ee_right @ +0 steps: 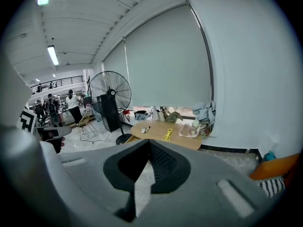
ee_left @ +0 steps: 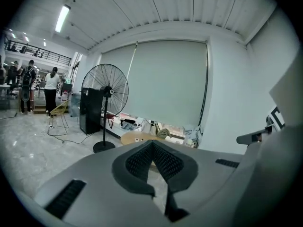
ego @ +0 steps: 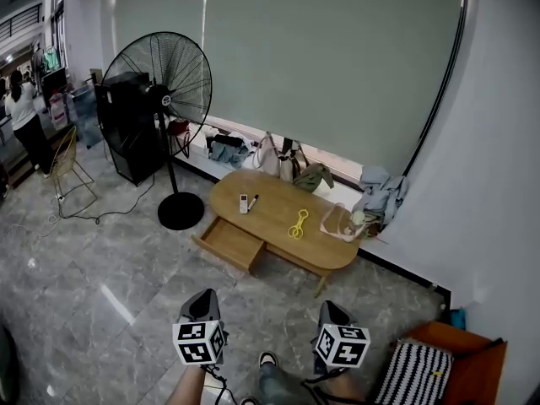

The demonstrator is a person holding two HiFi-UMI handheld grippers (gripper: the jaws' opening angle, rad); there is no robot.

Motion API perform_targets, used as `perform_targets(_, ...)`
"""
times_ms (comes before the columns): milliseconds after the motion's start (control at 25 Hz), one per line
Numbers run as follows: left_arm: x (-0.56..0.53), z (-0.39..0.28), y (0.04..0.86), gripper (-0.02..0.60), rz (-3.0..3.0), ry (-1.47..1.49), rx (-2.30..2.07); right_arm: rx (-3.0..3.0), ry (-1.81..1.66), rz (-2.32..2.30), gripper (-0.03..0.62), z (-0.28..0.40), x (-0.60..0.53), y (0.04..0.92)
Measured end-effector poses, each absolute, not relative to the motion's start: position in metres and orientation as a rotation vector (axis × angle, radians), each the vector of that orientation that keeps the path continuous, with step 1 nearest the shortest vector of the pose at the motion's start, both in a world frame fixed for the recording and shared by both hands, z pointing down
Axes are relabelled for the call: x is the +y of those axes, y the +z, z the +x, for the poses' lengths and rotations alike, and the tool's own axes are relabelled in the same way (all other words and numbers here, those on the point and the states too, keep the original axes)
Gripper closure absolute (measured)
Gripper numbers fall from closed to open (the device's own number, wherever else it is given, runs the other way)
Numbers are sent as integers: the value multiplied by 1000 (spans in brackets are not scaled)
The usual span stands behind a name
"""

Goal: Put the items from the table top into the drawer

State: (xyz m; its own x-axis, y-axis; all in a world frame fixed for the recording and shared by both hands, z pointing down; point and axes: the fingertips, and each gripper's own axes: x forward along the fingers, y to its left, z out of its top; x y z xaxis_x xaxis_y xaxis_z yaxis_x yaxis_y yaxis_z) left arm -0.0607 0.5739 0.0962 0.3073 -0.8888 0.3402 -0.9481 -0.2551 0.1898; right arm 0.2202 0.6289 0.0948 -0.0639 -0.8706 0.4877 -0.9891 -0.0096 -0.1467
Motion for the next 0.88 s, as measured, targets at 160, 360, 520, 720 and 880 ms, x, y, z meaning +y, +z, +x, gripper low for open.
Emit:
perform_targets(160,537,-60,96,586,2212,226,-1692,-2032,654,1932,589,227,586,96)
perform_targets(360,476,-53,92,586,2150,199,-1734,-2032,656,1885,589,244,526,96)
perform_targets(520,432,-37,93,586,2130,195,-1747,-2031,655,1860,589,262,477,96)
perform_targets(720,390,-17,97,586,2112,204,-1754,-2040,661,1846,589,282,427,99)
perform_targets(880,366,-5,100,586,2102,232,-1763,-2054,675,1836,589,295,397,103)
